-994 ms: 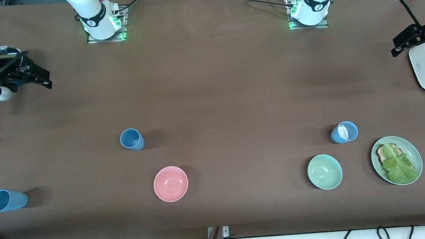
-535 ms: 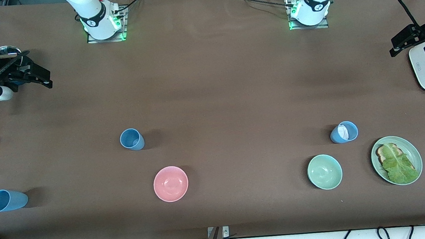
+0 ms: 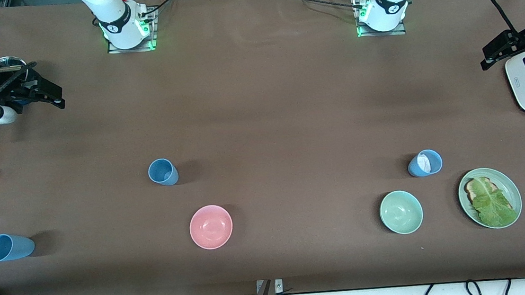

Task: Stack blue cups with both arms
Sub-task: 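Move the right gripper to a blue cup while the left gripper approaches another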

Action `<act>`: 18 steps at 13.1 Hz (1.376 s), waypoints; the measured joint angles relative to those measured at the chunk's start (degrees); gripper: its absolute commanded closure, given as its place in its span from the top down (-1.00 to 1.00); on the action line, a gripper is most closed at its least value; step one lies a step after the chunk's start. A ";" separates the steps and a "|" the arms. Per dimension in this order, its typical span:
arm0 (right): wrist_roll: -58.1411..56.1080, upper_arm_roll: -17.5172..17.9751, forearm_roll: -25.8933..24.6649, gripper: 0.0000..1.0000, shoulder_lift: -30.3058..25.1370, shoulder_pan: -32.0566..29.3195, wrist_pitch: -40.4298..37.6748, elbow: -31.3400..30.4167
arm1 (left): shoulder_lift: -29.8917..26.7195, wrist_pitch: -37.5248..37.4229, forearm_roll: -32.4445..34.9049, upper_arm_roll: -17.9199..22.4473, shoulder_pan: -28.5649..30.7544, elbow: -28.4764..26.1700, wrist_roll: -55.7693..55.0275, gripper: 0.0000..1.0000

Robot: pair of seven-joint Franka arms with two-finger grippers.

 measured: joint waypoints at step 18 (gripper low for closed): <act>0.07 0.14 -0.03 0.10 8.36 5.04 4.96 -0.01 | 15.40 16.47 0.00 -0.09 0.15 -0.29 0.44 0.93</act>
